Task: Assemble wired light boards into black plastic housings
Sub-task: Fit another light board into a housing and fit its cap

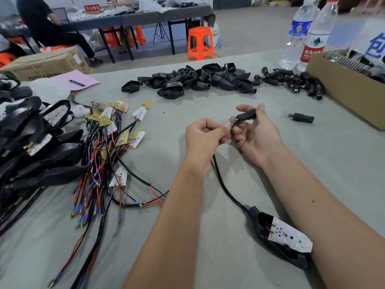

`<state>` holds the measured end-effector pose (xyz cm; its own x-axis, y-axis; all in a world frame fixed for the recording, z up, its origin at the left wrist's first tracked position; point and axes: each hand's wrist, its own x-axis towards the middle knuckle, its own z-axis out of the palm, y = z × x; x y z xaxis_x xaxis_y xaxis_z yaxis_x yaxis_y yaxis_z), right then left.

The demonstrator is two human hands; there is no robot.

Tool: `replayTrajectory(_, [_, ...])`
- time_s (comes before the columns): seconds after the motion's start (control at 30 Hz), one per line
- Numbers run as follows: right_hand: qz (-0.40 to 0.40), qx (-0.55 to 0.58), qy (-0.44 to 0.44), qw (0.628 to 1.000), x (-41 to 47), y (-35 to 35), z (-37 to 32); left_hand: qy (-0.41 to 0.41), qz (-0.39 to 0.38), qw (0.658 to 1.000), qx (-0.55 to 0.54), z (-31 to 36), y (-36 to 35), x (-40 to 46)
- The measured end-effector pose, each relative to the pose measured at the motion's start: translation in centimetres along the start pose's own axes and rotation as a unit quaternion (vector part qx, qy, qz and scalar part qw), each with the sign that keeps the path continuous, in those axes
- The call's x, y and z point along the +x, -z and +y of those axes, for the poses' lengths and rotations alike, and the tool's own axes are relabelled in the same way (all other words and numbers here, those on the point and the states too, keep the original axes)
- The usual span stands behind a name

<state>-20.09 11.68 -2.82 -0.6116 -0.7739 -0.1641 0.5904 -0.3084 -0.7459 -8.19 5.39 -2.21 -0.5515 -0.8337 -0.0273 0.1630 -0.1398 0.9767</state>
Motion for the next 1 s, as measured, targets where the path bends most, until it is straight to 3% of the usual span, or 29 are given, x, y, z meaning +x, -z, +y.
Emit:
replayTrajectory(0.43, [-0.024, -0.009, 0.001, 1.0, -0.08, -0.09, -0.03, 0.007, 0.025, 0.999, 0.027, -0.11, -0.03, 0.06])
replayTrajectory(0.73, [-0.021, -0.076, 0.001, 0.997, -0.28, -0.45, 0.13, -0.02, 0.04, 0.998, 0.033, -0.72, 0.06, 0.22])
replayTrajectory(1.0, [0.022, 0.015, 0.03, 0.999, 0.0, -0.25, 0.12, 0.008, -0.009, 0.999, 0.037, -0.19, 0.26, 0.33])
